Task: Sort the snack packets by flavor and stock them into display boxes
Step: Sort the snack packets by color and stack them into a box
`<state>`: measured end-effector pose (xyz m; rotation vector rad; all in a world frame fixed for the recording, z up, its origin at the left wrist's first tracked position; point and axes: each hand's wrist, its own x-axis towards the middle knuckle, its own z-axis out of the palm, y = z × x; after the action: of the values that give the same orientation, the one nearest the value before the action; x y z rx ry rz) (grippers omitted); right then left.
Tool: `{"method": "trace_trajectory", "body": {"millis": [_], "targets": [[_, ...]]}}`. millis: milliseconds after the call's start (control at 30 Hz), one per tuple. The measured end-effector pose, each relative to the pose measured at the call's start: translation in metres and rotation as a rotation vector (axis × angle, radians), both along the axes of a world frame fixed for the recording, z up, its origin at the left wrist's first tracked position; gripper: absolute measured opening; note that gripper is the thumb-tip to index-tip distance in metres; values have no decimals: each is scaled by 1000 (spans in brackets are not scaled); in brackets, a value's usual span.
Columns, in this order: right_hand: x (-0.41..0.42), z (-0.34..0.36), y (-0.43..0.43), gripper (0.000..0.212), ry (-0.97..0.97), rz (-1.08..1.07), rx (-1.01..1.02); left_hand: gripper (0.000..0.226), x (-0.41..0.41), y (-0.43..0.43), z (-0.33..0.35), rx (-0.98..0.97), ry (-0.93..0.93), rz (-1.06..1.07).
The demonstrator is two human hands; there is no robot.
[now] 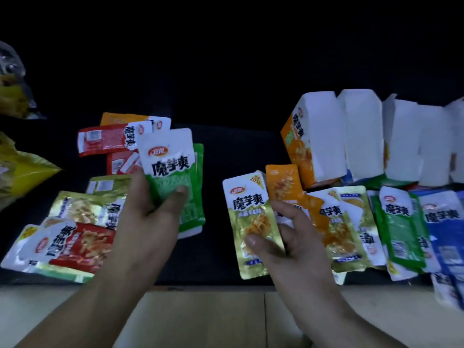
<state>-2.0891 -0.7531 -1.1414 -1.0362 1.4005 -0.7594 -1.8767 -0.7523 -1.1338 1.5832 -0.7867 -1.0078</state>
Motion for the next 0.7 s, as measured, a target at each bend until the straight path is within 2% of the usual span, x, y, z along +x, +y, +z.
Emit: {"method": "trace_trajectory", "body": {"millis": [100, 167, 233, 367, 433, 567, 700], "targets": [[-19, 2, 11, 60, 15, -45, 34, 47, -22, 12, -9, 97, 178, 11], [-36, 5, 13, 59, 32, -94, 45, 35, -39, 15, -13, 180, 304, -10], [-56, 7, 11, 59, 35, -156, 32, 33, -62, 14, -11, 269, 431, -63], [-100, 7, -4, 56, 89, -286, -41, 28, -103, 7, -5, 325, 454, -158], [-127, 1, -15, 57, 198, -309, -88, 25, -119, 2, -3, 350, 455, -184], [-165, -17, -31, 57, 467, -225, -155, 29, -145, -6, 1, 353, 438, -254], [-170, -24, -42, 60, 885, -16, -261, 31, -163, -9, 2, 334, 427, -284]]}}
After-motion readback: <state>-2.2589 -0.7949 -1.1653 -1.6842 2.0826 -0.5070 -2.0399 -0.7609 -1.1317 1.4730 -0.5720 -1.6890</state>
